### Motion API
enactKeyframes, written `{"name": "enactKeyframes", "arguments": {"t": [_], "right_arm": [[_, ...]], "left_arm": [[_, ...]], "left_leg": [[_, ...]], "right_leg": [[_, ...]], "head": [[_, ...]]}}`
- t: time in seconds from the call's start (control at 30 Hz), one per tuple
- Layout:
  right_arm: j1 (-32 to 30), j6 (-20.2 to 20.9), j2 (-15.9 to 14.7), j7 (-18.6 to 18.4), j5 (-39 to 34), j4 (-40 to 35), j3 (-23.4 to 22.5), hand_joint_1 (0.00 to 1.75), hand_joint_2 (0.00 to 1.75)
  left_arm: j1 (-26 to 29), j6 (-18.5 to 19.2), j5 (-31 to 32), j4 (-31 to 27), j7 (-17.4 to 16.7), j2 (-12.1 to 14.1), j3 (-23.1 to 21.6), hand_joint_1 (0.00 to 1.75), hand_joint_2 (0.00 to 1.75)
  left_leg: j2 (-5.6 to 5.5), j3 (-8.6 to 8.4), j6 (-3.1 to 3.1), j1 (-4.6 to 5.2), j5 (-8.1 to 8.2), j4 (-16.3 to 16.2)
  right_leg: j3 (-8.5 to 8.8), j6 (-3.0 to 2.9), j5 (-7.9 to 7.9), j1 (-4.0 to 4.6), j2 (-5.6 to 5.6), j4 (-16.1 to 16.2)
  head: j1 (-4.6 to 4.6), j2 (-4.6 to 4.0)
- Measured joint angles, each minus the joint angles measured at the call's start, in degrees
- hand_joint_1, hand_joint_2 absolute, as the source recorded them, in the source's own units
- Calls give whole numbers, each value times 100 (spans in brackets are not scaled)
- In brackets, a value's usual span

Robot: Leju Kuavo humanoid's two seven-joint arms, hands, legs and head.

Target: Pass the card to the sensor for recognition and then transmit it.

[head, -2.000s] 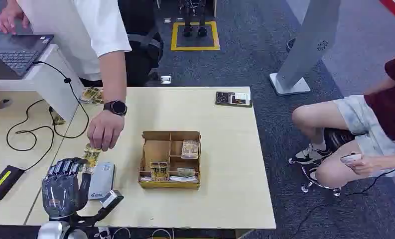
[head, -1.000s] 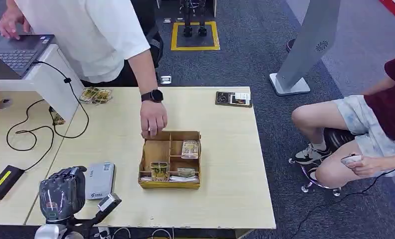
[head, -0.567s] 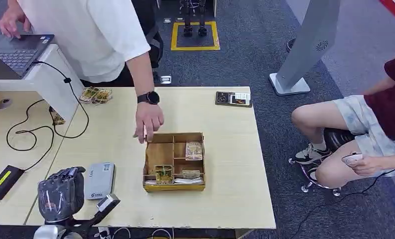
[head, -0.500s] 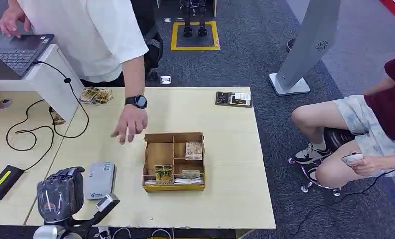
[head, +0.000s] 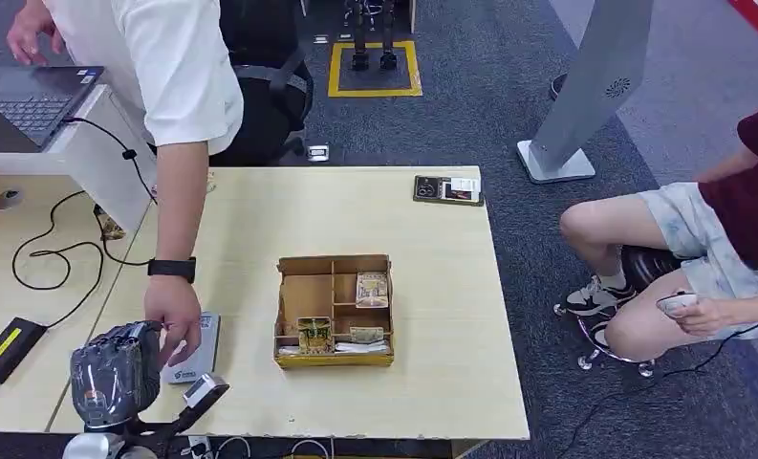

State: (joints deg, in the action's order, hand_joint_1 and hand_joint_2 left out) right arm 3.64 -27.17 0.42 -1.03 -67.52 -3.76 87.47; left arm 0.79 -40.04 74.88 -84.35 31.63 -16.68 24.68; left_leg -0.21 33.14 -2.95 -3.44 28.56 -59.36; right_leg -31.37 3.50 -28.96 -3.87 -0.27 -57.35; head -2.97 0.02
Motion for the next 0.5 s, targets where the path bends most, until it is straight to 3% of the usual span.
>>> {"name": "enactKeyframes", "arguments": {"t": [0.5], "right_arm": [[0, -35, 0, -2, -77, -2, -2, 0, 175]], "left_arm": [[-14, 0, -63, 0, 63, 0, 35, 175, 175]], "left_leg": [[2, 0, 0, 0, 0, 0]], "right_leg": [[-2, 0, 0, 0, 3, 0]], "head": [[0, 0]]}}
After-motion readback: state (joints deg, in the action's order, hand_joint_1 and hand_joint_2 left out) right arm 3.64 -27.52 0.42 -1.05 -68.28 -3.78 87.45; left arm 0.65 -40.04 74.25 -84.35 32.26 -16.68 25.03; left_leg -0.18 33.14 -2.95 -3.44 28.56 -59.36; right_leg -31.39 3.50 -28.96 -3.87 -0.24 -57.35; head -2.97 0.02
